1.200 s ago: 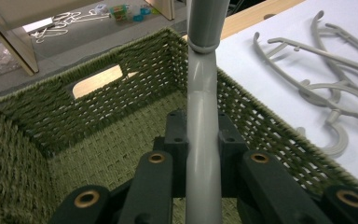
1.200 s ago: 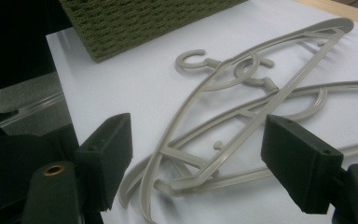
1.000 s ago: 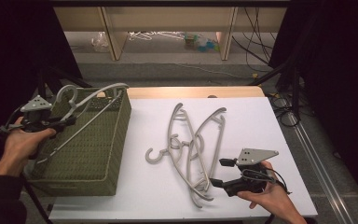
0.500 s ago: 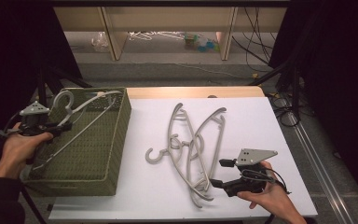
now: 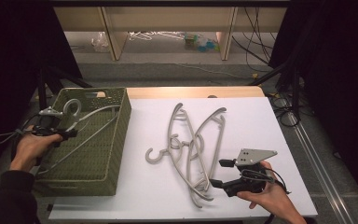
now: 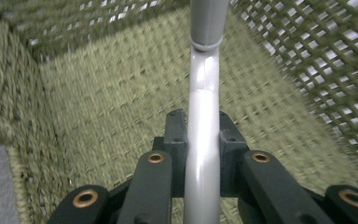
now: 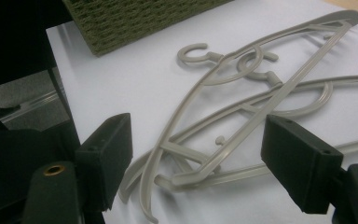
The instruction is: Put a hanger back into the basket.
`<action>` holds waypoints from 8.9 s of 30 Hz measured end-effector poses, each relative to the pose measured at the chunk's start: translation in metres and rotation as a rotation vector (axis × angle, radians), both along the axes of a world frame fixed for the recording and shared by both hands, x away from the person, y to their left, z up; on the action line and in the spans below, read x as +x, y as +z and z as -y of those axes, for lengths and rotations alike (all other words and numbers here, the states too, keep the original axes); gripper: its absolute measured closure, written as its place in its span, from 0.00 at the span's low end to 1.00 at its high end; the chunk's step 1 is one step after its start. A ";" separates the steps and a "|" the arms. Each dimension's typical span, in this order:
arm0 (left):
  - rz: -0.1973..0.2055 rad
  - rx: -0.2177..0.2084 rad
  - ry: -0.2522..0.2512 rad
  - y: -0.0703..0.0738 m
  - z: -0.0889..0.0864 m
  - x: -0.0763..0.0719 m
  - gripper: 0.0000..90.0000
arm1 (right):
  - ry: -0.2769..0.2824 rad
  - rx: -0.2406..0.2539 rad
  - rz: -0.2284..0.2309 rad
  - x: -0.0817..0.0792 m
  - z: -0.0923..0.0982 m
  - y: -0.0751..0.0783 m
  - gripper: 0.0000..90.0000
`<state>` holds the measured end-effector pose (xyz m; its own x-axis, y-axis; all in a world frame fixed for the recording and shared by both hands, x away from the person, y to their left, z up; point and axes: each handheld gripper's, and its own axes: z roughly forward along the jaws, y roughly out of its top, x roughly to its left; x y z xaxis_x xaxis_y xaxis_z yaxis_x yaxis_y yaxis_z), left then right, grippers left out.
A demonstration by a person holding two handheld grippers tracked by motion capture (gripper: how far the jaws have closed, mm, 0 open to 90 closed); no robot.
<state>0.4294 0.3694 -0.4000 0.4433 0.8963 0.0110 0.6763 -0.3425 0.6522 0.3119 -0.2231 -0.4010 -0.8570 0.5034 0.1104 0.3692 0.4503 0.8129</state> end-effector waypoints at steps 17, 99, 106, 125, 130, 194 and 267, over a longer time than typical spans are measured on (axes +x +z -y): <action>0.011 0.060 0.104 -0.010 -0.024 0.002 0.68 | 0.008 -0.011 -0.017 0.001 -0.002 -0.006 0.29; 0.384 -0.382 -0.348 -0.032 0.192 -0.161 0.21 | -0.007 -0.317 -0.116 0.050 -0.128 -0.051 0.44; 0.386 -0.399 -0.357 -0.032 0.192 -0.161 0.22 | -0.024 -0.368 -0.179 0.063 -0.137 -0.060 0.54; 0.367 -0.376 -0.378 -0.033 0.193 -0.161 0.23 | -0.031 -0.405 -0.228 0.077 -0.150 -0.068 0.75; 0.366 -0.373 -0.378 -0.033 0.192 -0.160 0.23 | -0.049 -0.411 -0.250 0.076 -0.150 -0.067 0.77; 0.344 -0.141 -0.679 -0.022 0.267 -0.120 0.29 | 0.391 -0.279 -0.160 0.029 -0.030 0.028 0.91; 0.122 -0.075 -0.660 0.055 0.230 -0.110 0.87 | 0.154 -0.115 -0.086 0.026 -0.009 0.048 0.40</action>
<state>0.3194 0.1396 -0.3447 0.8977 0.4384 0.0441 0.2610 -0.6097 0.7484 0.3378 -0.2137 -0.3528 -0.9146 0.3809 0.1357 0.3548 0.5950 0.7212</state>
